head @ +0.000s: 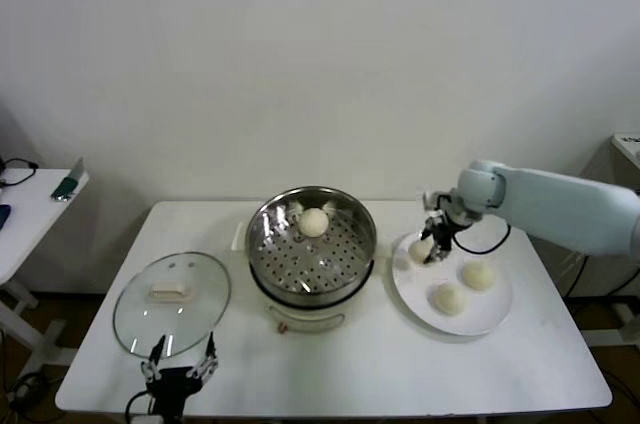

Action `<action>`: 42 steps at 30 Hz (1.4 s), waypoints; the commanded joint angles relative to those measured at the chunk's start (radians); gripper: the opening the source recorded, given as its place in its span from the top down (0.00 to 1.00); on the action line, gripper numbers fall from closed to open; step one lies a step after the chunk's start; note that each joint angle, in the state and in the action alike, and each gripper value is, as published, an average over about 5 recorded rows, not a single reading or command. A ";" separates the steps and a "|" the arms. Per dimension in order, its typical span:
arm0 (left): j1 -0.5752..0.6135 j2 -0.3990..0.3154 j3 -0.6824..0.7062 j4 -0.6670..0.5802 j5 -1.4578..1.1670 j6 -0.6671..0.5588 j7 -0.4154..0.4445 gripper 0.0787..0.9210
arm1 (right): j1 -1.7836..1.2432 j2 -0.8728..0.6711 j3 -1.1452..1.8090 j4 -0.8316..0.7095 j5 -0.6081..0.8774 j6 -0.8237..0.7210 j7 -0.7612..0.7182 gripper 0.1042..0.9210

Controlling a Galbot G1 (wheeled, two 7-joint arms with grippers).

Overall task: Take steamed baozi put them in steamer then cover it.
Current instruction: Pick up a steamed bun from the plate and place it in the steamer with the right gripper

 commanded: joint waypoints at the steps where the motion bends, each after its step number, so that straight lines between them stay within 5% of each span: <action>1: 0.002 0.005 0.004 -0.006 -0.001 0.001 0.000 0.12 | 0.449 0.057 -0.127 0.121 0.261 -0.009 -0.056 0.38; 11: 0.006 0.010 0.002 -0.028 -0.008 0.004 -0.001 0.12 | 0.340 0.315 0.112 0.343 0.539 -0.254 0.192 0.38; 21: 0.014 0.003 0.002 -0.034 -0.007 0.006 -0.004 0.12 | 0.123 0.506 0.073 0.195 0.340 -0.280 0.255 0.38; 42: 0.016 0.000 0.002 -0.029 -0.002 0.003 -0.007 0.12 | -0.111 0.555 0.095 -0.030 0.172 -0.264 0.280 0.35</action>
